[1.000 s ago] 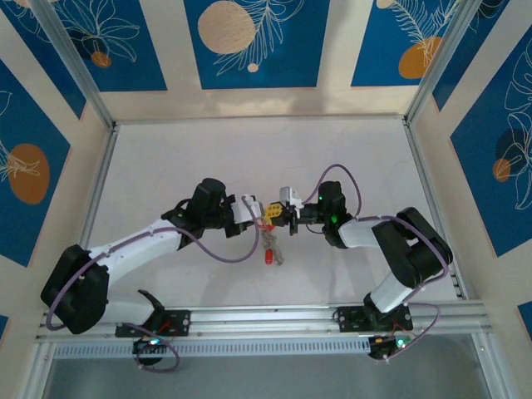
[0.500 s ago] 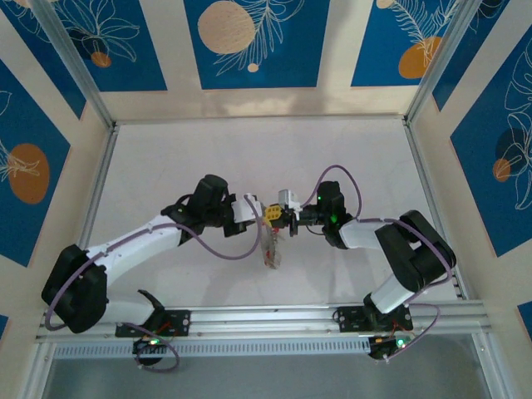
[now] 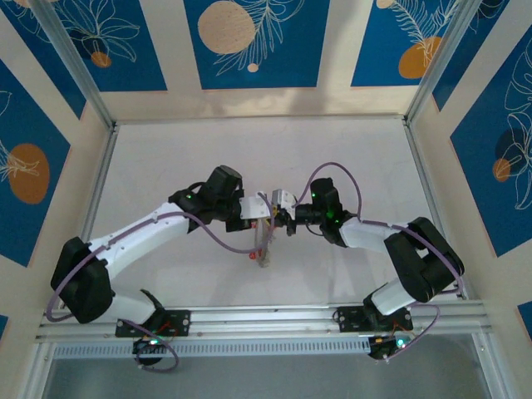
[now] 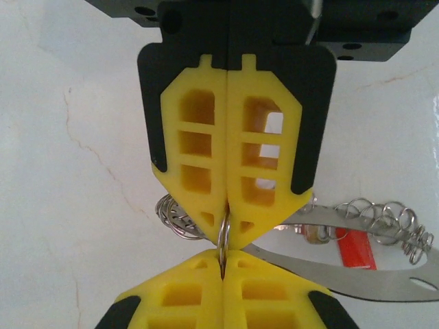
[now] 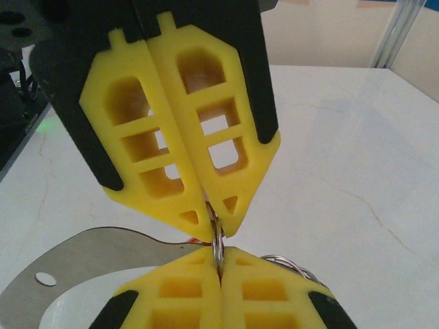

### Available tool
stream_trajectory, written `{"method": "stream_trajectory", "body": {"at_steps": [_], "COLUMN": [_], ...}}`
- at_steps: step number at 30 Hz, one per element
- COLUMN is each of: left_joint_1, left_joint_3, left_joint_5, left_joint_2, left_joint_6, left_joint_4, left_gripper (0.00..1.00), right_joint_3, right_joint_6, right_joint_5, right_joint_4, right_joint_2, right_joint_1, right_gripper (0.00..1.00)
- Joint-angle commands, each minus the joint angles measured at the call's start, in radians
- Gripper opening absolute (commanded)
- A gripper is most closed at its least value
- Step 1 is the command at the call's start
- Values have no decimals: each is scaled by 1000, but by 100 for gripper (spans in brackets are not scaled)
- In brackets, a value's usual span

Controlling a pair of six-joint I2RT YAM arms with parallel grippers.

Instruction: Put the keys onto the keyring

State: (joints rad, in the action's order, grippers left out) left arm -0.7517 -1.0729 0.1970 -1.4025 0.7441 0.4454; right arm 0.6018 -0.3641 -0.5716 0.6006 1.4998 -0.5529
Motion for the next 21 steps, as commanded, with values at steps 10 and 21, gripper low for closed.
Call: {"method": "stream_trajectory", "body": {"at_steps": [10, 21], "left_joint_1": [-7, 6], "left_joint_3": [78, 154], "left_joint_5": [68, 82], "left_joint_2": [91, 108], "left_joint_6": [-3, -67], "left_joint_4": [-69, -178], "left_gripper": [28, 22], "right_joint_3": [-78, -103], "right_joint_6": [75, 97], "right_joint_5": [-74, -112], "right_joint_4": [251, 386], "right_joint_2": [-11, 24], "right_joint_1": [1, -1], "right_gripper": [0, 0]}}
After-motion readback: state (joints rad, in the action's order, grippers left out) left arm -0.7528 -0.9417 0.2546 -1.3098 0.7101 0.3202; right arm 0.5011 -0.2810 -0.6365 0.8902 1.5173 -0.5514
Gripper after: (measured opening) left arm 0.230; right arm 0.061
